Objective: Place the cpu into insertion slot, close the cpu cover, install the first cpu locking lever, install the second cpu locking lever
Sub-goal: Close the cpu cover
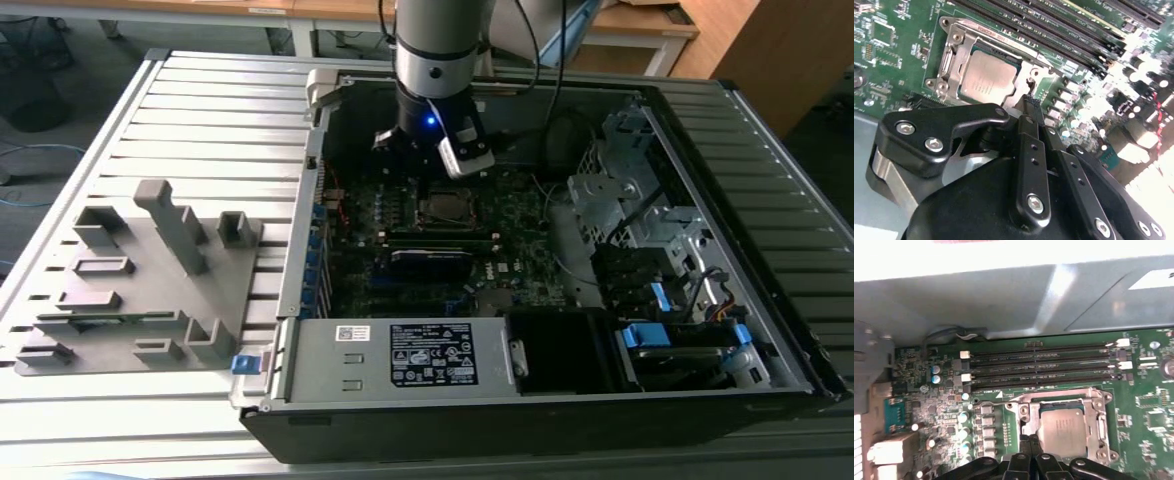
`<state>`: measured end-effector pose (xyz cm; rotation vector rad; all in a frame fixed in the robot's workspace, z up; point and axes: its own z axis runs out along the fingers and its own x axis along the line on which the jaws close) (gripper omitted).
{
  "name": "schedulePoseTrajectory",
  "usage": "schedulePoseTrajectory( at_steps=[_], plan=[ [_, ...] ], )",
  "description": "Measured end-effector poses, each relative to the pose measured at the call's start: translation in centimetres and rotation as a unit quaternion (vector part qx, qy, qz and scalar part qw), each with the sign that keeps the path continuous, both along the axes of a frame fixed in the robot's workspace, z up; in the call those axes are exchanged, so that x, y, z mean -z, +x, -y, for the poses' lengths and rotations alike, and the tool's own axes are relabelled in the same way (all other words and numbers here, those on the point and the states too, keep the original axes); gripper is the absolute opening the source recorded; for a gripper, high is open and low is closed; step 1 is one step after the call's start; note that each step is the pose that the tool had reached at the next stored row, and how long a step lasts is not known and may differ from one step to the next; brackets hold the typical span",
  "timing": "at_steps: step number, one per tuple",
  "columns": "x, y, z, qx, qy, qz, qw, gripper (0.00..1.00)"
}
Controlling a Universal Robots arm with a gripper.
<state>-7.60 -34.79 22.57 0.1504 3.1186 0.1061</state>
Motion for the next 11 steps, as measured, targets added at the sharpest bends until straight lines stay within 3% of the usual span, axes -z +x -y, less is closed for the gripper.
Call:
schedulePoseTrajectory(
  at_steps=[6,11],
  plan=[
    [-0.12,0.22,0.00,0.000,0.0001,0.0000,1.00000,0.11],
    [-0.12,1.69,0.00,0.000,0.0001,0.0000,1.00000,0.11]
  ],
)
